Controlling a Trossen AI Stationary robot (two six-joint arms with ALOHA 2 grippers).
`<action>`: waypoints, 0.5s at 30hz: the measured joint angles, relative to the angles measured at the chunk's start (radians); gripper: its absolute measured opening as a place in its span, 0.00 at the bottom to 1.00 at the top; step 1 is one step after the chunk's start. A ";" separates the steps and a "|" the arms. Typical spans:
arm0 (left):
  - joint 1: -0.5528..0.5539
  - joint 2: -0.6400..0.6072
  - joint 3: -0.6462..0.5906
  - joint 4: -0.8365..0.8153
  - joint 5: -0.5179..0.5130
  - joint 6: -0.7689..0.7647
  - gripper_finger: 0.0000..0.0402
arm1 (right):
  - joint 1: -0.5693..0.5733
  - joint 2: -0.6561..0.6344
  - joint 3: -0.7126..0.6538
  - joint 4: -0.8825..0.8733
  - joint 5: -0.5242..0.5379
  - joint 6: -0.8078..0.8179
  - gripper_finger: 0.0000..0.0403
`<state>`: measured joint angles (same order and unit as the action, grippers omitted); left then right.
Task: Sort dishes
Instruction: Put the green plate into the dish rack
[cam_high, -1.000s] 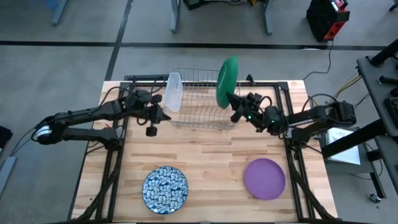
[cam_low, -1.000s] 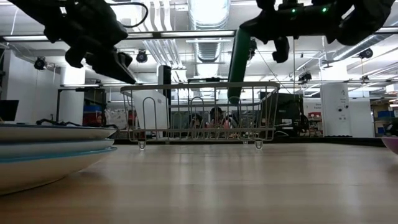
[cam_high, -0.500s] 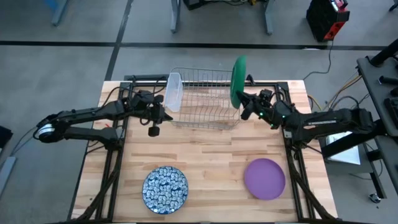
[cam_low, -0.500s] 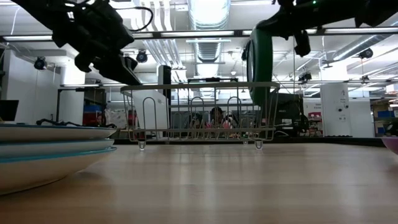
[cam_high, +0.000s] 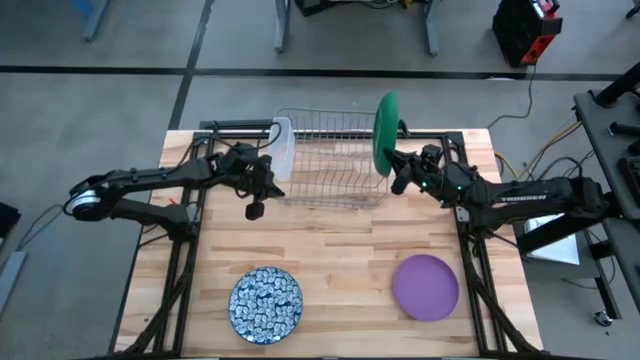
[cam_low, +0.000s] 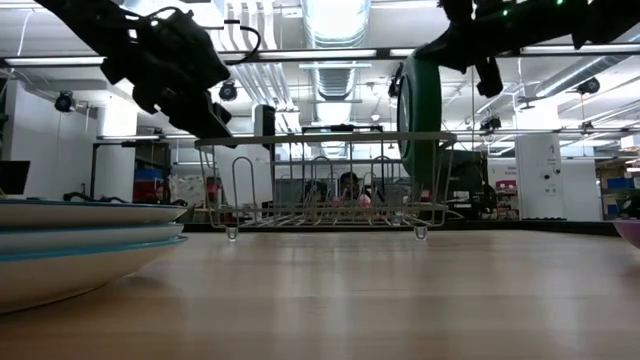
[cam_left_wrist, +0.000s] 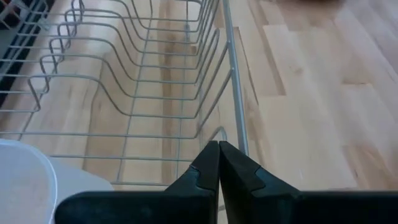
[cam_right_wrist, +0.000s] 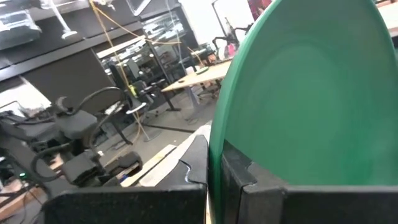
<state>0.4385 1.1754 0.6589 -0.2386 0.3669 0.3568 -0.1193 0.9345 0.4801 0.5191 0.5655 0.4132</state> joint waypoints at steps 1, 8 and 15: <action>0.000 0.003 0.003 0.001 0.000 -0.001 0.00 | -0.007 0.009 0.000 0.000 0.002 0.005 0.00; 0.001 0.010 0.031 -0.012 -0.014 -0.008 0.00 | -0.057 0.054 0.000 -0.005 -0.012 0.032 0.00; 0.000 0.010 0.047 -0.017 -0.013 -0.005 0.00 | -0.091 0.077 0.000 -0.016 -0.034 0.059 0.00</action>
<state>0.4385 1.1858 0.7063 -0.2553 0.3542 0.3515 -0.2100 1.0119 0.4797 0.5032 0.5316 0.4721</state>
